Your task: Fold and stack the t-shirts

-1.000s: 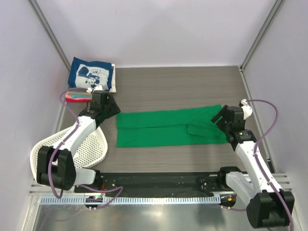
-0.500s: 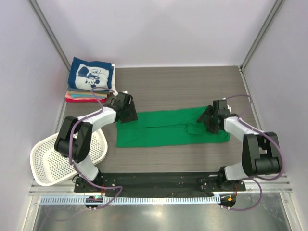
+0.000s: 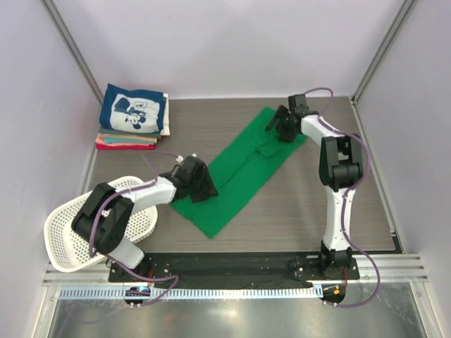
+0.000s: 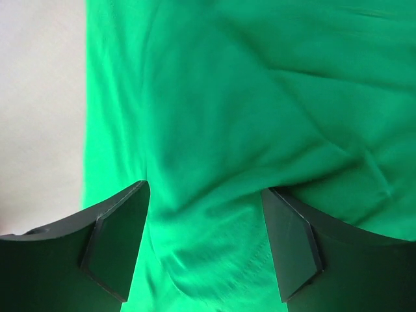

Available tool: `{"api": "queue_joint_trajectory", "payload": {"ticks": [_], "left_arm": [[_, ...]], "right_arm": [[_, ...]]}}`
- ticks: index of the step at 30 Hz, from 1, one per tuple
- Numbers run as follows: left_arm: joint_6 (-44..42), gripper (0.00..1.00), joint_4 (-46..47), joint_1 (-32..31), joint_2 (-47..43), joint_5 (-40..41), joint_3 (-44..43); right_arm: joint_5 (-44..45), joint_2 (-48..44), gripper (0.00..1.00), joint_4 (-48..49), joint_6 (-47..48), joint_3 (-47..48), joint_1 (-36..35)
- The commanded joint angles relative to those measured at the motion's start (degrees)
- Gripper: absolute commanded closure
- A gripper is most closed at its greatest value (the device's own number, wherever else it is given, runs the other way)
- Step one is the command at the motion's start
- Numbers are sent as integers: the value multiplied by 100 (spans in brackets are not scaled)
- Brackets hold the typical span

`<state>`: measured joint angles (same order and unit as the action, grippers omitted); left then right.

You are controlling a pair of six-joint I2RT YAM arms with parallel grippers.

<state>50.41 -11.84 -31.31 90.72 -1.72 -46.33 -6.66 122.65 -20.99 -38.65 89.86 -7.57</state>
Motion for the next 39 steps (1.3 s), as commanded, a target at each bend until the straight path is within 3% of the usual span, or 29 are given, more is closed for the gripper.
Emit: {"api": "queue_joint_trajectory", "payload": {"ticks": [1,5,8,17,23,27,31,34,35,39], "left_arm": [[1091,47,328,-848,-10,-277,659],[1813,48,1086,-2016,288,-242,775],[1928,48,1122,-2422,621,-136,406],[1753,48,1122,-2626,685,-128,-262],[963,48,-501,-2643,-272,811,-921],[611,45,-1469,-2652,-1099,1612,-984],[548,44,-1550,-2661,-1846,1868,-545],[680,44,-1453,-2661,-2303,1824,-46],[715,44,-1427,-2678,-2539,1798,79],[1023,45,-1225,-2731,-3102,1780,782]], "right_arm": [[16,1522,24,-844,394,1284,-147],[-283,2508,24,-1029,657,3146,-446],[-415,2965,24,-1038,780,3869,-578],[-943,3265,21,-590,1131,4600,-675],[-1074,2836,20,-546,1325,4724,-658],[-1215,1924,18,-511,1326,4611,-649],[-1303,801,18,-494,1247,3980,-658],[-1084,-167,18,-354,923,2549,-675],[-979,-824,19,-257,834,1518,-693],[-24,-2655,20,8,614,-1028,-921]]}}
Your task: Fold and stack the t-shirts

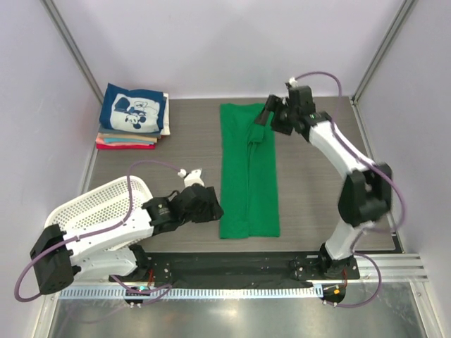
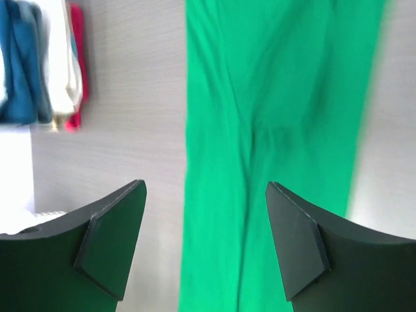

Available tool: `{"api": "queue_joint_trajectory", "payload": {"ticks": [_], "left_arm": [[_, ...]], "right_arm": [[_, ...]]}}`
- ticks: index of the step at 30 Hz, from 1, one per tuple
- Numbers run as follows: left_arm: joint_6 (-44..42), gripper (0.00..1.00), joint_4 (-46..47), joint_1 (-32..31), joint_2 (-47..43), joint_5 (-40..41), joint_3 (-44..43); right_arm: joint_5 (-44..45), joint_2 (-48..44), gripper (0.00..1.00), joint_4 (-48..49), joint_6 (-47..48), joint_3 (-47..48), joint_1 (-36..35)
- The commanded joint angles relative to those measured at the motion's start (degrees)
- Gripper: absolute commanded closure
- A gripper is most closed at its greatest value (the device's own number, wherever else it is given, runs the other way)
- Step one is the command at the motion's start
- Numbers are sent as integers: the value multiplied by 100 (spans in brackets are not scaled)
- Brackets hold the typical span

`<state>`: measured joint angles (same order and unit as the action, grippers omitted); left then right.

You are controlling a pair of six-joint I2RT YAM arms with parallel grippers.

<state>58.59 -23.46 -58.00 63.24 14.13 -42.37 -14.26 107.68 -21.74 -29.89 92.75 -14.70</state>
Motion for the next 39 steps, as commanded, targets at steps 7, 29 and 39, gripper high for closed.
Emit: {"api": "queue_joint_trajectory", "payload": {"ticks": [7,29,39], "left_arm": [[548,45,254,-229,-717,152,1160],[1243,47,1406,-634,-366,46,2013],[1462,47,1959,-704,109,28,2145]], "right_arm": [[1768,-4085,20,-93,-1176,-4833,-1008],[1971,-5952,41,-728,-3040,-7420,-2766],[1927,-5635,73,-507,-2891,-7429,-2845]]}}
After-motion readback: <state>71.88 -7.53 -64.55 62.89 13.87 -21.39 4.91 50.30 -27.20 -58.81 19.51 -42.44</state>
